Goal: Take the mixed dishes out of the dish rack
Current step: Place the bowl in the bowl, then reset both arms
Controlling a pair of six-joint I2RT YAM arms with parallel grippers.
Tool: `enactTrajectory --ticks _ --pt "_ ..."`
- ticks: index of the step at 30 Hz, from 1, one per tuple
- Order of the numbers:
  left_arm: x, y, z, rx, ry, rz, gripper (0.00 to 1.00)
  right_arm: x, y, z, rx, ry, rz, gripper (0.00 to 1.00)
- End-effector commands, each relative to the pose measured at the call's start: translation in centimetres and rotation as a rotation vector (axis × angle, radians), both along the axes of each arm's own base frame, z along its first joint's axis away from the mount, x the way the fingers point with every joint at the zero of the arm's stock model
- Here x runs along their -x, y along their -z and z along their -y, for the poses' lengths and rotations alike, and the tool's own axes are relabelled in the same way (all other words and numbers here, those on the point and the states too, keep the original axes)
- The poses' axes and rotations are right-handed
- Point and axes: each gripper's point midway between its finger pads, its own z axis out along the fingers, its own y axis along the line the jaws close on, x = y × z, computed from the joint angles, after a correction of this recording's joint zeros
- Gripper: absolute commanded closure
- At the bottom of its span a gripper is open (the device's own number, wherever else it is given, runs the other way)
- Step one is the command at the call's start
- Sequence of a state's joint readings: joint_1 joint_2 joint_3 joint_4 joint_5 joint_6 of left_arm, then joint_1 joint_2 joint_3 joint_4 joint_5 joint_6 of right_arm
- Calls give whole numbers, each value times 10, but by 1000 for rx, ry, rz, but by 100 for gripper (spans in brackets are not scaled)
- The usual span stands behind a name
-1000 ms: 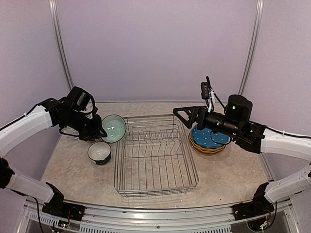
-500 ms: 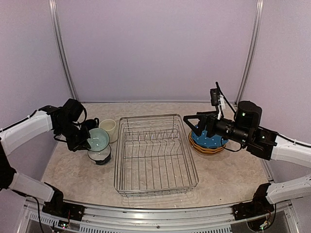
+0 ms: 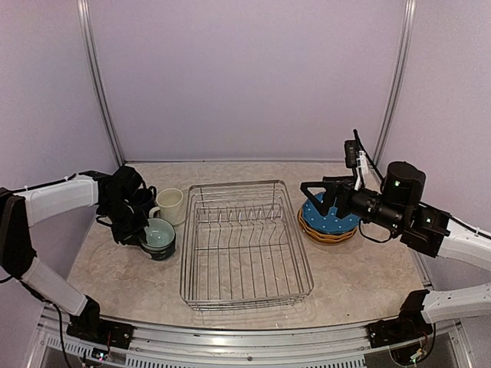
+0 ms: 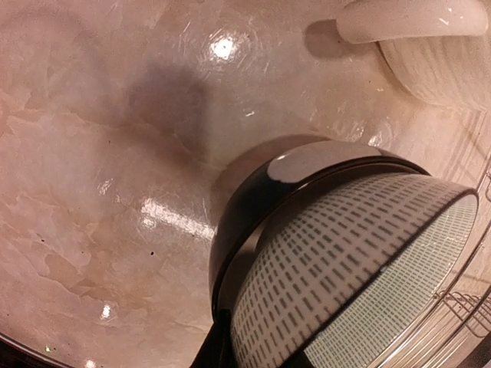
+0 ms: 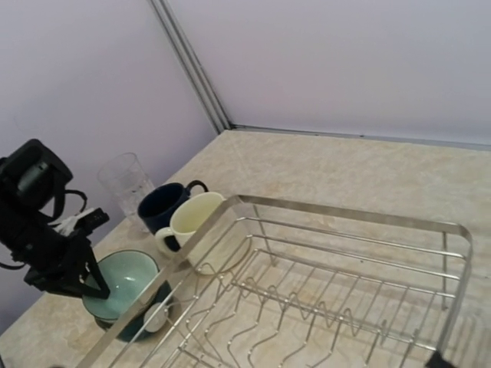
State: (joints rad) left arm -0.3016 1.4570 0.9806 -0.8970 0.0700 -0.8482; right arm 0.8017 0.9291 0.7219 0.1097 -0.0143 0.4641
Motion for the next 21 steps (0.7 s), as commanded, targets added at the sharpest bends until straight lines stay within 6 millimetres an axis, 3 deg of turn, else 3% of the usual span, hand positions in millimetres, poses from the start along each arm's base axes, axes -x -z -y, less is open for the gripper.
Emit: enactTrajectory --ticks 1,5,9,14,18,21 --pt "-4 3 -2 -9 4 19 80 -2 4 16 30 60 0 0" --pt "-2 -1 -4 -16 -2 27 70 -2 -8 32 55 124 24 0" --pt "0 -25 -6 0 5 100 44 -1 -23 60 115 228 51 0" --pt "2 -86 -8 36 19 256 17 10 -54 101 145 351 130 0" --pt "5 -143 -7 61 59 396 8 23 -82 128 142 412 204 0" --pt "10 -203 -4 88 115 591 1 33 -102 142 148 434 256 0"
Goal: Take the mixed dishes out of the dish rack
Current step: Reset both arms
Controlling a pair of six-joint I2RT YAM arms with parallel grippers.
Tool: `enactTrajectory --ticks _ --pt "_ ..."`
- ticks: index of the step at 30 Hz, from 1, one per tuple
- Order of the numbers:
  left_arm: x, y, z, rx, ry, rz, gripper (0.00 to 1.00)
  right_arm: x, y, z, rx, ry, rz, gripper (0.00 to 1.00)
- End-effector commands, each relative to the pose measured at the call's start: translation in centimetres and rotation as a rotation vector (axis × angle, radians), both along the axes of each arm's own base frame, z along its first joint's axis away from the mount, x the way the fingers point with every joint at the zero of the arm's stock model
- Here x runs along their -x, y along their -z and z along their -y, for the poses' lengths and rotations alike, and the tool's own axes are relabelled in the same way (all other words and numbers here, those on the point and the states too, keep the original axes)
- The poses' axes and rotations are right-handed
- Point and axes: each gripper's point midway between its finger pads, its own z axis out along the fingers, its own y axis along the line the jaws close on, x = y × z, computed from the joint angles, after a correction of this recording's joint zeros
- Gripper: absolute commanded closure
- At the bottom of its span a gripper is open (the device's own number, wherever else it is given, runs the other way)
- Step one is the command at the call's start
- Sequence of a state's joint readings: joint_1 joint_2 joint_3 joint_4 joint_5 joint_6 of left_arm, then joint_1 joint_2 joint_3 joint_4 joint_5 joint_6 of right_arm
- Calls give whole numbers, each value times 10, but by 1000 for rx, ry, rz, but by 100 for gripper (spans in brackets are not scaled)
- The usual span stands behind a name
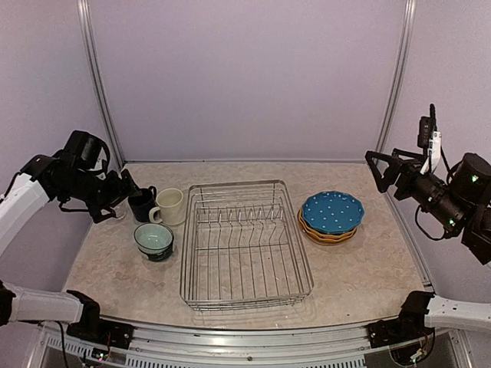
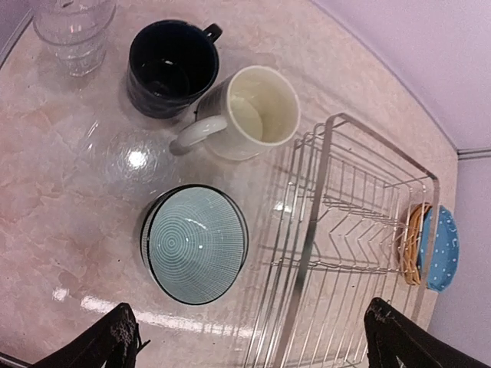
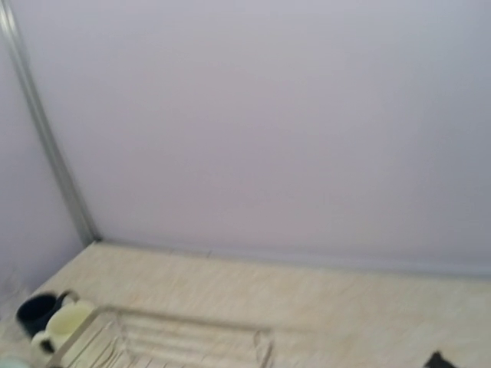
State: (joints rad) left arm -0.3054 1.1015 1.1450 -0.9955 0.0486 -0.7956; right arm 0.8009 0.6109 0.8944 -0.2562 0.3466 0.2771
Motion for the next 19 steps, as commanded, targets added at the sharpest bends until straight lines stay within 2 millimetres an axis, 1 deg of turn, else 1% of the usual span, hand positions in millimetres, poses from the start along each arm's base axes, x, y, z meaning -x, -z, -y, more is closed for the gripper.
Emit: enactTrajectory --ticks 1,4,5,6,7,9,10,11,13,16,19 --pt "14 -80 -1 -3 82 251 1 10 -21 30 77 88 57 0" --pt "34 -156 -5 15 136 510 1 21 -42 39 60 85 108 0" --pt "43 -178 -8 18 149 589 1 23 -47 42 52 86 120 0" --pt "50 -196 -9 20 160 656 1 26 -51 45 46 86 132 0" --pt "62 -215 -11 29 176 736 1 28 -54 46 39 86 140 0" --pt "79 -248 -12 48 204 881 1 31 -60 51 20 94 157 0" --pt "91 -258 -15 56 212 937 1 32 -61 52 17 96 161 0" --pt "98 -268 -16 64 216 988 1 32 -61 53 13 100 163 0" --pt "112 -279 -21 77 210 1061 1 31 -62 54 2 110 165 0" --pt "123 -285 -24 90 205 1106 1 29 -58 48 5 87 155 0" --pt "129 -286 -27 95 199 1122 1 21 -54 48 11 121 109 0"
